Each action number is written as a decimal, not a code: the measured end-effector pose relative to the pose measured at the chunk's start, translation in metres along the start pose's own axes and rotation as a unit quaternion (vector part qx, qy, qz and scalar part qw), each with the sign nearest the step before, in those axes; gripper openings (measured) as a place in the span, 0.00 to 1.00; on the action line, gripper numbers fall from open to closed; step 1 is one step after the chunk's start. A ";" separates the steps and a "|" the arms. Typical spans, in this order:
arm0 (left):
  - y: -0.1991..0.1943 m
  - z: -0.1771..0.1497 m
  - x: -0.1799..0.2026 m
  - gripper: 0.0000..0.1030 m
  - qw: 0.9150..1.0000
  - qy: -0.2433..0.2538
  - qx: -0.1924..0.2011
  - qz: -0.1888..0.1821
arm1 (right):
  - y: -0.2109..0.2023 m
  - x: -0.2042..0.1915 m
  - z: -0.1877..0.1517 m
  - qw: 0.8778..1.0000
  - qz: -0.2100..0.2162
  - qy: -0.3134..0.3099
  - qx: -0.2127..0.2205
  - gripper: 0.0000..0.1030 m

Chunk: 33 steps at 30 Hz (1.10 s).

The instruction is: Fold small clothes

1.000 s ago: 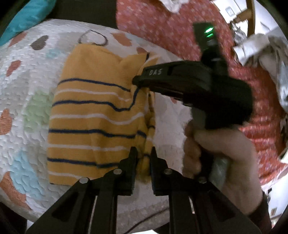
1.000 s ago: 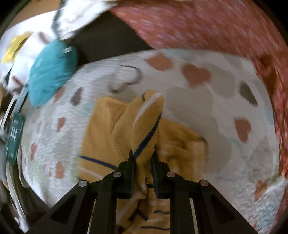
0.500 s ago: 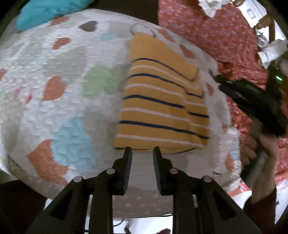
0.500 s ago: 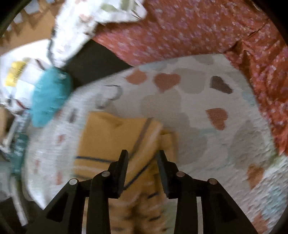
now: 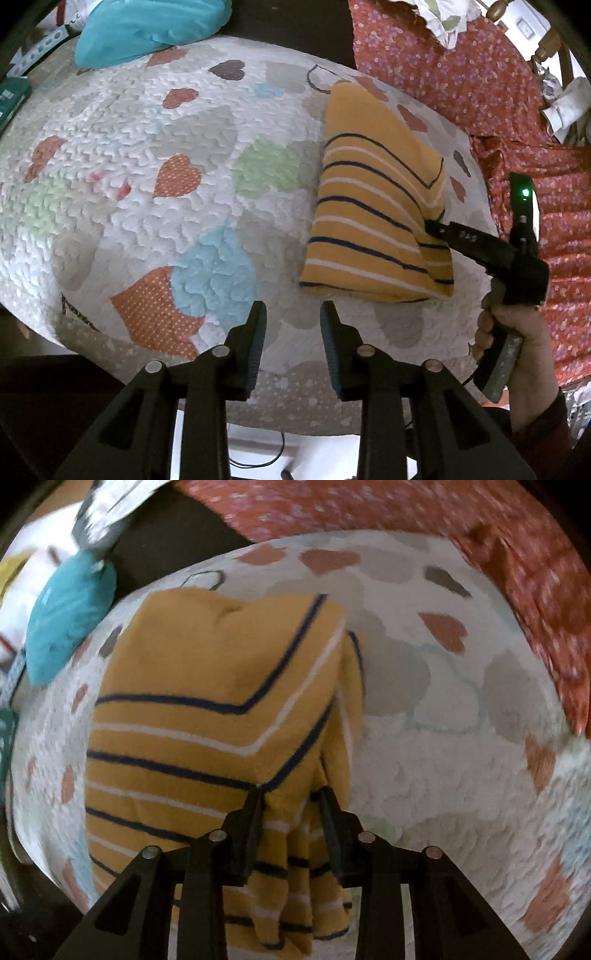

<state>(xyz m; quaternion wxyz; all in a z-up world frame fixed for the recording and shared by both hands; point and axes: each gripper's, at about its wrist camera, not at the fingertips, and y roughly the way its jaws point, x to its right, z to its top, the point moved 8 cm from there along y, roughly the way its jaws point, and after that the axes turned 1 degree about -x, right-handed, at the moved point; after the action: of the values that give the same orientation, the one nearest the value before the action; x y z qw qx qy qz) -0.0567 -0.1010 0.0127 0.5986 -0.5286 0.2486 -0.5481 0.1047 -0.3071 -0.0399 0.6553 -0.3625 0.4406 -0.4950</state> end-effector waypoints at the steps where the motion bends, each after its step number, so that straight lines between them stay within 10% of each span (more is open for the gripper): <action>1: -0.004 -0.001 -0.001 0.28 1.000 0.000 0.003 0.003 | -0.003 0.003 0.000 1.000 -0.001 0.009 0.000 0.38; 22: -0.091 -0.018 0.027 0.63 0.977 0.093 0.157 0.107 | -0.114 0.014 -0.153 0.989 0.016 0.106 0.098 0.58; 33: -0.119 -0.023 0.023 0.76 0.966 0.089 0.208 0.123 | -0.136 -0.025 -0.161 0.991 0.006 0.051 0.121 0.65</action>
<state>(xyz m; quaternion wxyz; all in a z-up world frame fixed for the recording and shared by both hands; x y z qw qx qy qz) -0.1174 -0.1111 0.1191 0.7335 -0.3071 0.2449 -0.5546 -0.0939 -0.3231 0.0328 0.6740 -0.2518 0.4127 -0.5586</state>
